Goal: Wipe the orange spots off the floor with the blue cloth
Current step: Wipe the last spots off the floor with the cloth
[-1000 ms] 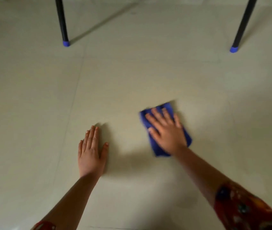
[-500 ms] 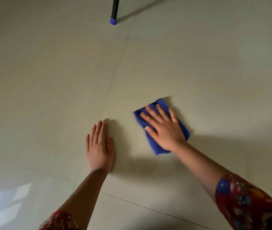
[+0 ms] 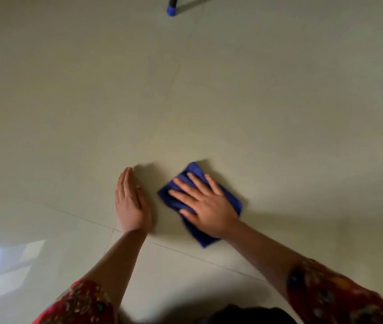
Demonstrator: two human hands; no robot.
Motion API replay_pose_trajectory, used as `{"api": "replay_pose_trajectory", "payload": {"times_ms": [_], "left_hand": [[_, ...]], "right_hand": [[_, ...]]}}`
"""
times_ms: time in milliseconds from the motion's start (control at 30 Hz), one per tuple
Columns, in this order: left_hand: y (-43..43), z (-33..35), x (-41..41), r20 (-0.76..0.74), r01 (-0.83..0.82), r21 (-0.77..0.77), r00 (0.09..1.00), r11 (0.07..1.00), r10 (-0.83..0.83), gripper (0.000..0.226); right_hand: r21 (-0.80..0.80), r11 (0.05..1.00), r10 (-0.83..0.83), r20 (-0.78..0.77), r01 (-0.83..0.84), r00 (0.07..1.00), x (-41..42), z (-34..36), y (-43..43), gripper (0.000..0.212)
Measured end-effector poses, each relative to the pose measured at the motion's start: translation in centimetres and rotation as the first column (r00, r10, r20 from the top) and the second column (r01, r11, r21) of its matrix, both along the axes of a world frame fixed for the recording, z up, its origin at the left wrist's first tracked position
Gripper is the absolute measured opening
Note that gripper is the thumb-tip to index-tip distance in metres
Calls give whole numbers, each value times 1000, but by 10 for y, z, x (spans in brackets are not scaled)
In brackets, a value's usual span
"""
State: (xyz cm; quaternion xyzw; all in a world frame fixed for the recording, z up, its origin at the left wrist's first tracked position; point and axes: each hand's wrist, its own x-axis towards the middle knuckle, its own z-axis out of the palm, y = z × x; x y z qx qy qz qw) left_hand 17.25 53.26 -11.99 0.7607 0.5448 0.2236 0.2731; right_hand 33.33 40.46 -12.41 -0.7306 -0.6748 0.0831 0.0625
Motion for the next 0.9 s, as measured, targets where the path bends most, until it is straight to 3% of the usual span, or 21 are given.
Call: {"api": "replay_pose_trajectory", "payload": {"times_ms": [100,167,233,300,400,500,567,633,700,833,867,900], "left_hand": [[-13,2,12,-27,142,-1,990,990,-142,49],[-29,6,21,-42,277,21,960,961,-276,49],[-45,9,30,-45,381,19,924,925,-380,51],[-61,9,36,-55,465,14,884,885,-464,50],[-69,9,51,-24,469,-29,882,882,-470,52],[-70,12,65,-41,466,-65,882,882,-469,54],[-73,14,68,-63,501,-53,862,864,-504,53],[-80,15,67,-84,546,-47,832,837,-548,51],[-91,18,71,-47,564,-63,822,823,-567,50],[-116,25,81,132,378,-199,924,904,-358,47],[-122,25,81,156,327,-222,942,919,-298,46],[-125,25,80,167,287,-222,953,932,-253,45]], "right_hand": [[0,927,-372,117,375,921,90,-3,-58,52],[-30,724,-680,130,689,721,153,1,-72,56],[-40,590,-803,70,806,591,173,6,-58,62],[-44,644,-760,74,764,645,140,7,-43,63],[-21,901,-432,62,434,900,42,1,-78,54],[-51,954,-294,6,294,956,9,4,-162,52],[-30,890,-452,63,455,890,55,-3,-199,53],[-84,684,-715,120,725,688,116,-4,-217,55],[-122,517,-839,127,847,530,143,1,-229,59],[-73,358,-929,75,931,363,67,-3,-222,62],[-52,361,-929,71,931,364,39,-3,-215,62],[-36,424,-903,58,905,426,17,-2,-202,63]]}}
